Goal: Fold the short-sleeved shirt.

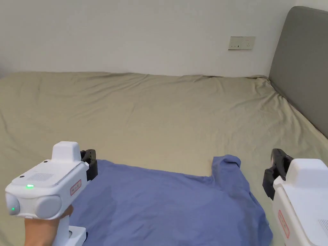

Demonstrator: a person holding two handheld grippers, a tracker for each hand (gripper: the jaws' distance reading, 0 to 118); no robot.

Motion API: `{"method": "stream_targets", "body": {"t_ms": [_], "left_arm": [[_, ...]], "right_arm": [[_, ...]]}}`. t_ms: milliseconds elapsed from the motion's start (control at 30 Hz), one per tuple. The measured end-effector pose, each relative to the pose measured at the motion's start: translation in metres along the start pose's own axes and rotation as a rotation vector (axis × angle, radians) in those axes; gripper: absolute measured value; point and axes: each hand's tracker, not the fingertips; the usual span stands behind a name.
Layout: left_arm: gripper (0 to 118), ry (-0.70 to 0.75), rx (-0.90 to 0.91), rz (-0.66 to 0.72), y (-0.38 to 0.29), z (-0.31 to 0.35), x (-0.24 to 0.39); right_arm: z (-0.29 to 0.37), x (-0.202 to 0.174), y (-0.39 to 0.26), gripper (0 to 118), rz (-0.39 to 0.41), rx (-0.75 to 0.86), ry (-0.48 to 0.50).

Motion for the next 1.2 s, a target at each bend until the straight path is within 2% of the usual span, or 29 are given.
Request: {"method": "stream_targets", "body": {"t_ms": [100, 233, 267, 300, 367, 400, 433, 467, 600, 667, 700, 733, 767, 800, 833, 867, 900, 933, 967, 1033, 1067, 1133, 1200], "left_arm": [[0, -0.005, -0.086, -0.032, 0.010, -0.059, -0.022], [0, -0.028, -0.283, 0.013, 0.016, -0.147, -0.052], [3, 0.006, -0.300, 0.021, 0.014, -0.165, -0.057], [15, 0.020, -0.333, 0.041, 0.011, -0.186, -0.063], [74, 0.015, -0.405, 0.075, 0.005, -0.210, -0.069], [95, 0.028, -0.434, 0.087, -0.002, -0.227, -0.073], [110, 0.046, -0.457, 0.095, -0.007, -0.240, -0.075], [110, 0.062, -0.458, 0.100, -0.013, -0.252, -0.077], [100, 0.102, -0.556, 0.112, -0.039, -0.299, -0.085], [73, 0.107, -0.585, 0.092, -0.051, -0.307, -0.079], [73, 0.132, -0.610, 0.057, -0.057, -0.310, -0.075], [68, 0.128, -0.540, -0.002, -0.057, -0.301, -0.067], [56, 0.135, -0.529, -0.028, -0.055, -0.298, -0.062], [37, 0.107, -0.548, -0.011, -0.053, -0.297, -0.062], [6, 0.064, -0.549, -0.016, -0.050, -0.296, -0.060], [3, 0.056, -0.544, -0.015, -0.048, -0.294, -0.058], [3, 0.049, -0.546, -0.013, -0.043, -0.280, -0.047], [3, 0.059, -0.535, -0.020, -0.041, -0.275, -0.042], [3, 0.063, -0.507, -0.040, -0.037, -0.269, -0.040], [3, 0.055, -0.448, -0.053, -0.025, -0.251, -0.033], [3, 0.043, -0.430, -0.049, -0.020, -0.241, -0.033], [3, 0.011, -0.402, -0.037, -0.009, -0.222, -0.032], [3, -0.007, -0.381, -0.041, 0.001, -0.206, -0.033]], "right_arm": [[-0.027, 0.001, -0.005, 1, 0.003, -0.016, -0.015], [-0.067, 0.002, -0.015, 1, 0.012, -0.053, -0.040], [-0.076, 0.003, -0.018, 1, 0.011, -0.063, -0.046], [-0.085, 0.004, -0.022, 1, 0.011, -0.074, -0.049], [-0.102, 0.005, -0.029, 1, 0.016, -0.098, -0.057], [-0.109, 0.006, -0.034, 1, 0.017, -0.104, -0.063], [-0.114, 0.007, -0.038, 1, 0.015, -0.115, -0.069], [-0.120, 0.008, -0.042, 1, 0.014, -0.128, -0.075], [-0.135, 0.012, -0.058, 1, 0.011, -0.175, -0.090], [-0.143, 0.014, -0.065, 1, 0.013, -0.203, -0.097], [-0.145, 0.016, -0.069, 1, 0.011, -0.231, -0.101], [-0.150, 0.018, -0.072, 1, 0.003, -0.264, -0.096], [-0.157, 0.021, -0.075, 1, -0.009, -0.294, -0.089], [-0.165, 0.023, -0.078, 3, -0.022, -0.330, -0.086], [-0.174, 0.028, -0.082, 7, -0.021, -0.382, -0.067], [-0.184, 0.031, -0.086, 18, -0.026, -0.419, -0.054], [-0.195, 0.034, -0.093, 37, -0.066, -0.445, -0.050], [-0.207, 0.037, -0.099, 65, -0.075, -0.493, -0.052], [-0.219, 0.040, -0.107, 84, -0.084, -0.551, -0.043], [-0.245, 0.043, -0.125, 113, -0.100, -0.651, -0.019], [-0.254, 0.044, -0.135, 114, -0.134, -0.673, -0.017], [-0.274, 0.044, -0.153, 113, -0.134, -0.748, 0.002], [-0.292, 0.039, -0.167, 112, -0.087, -0.824, -0.011]]}}
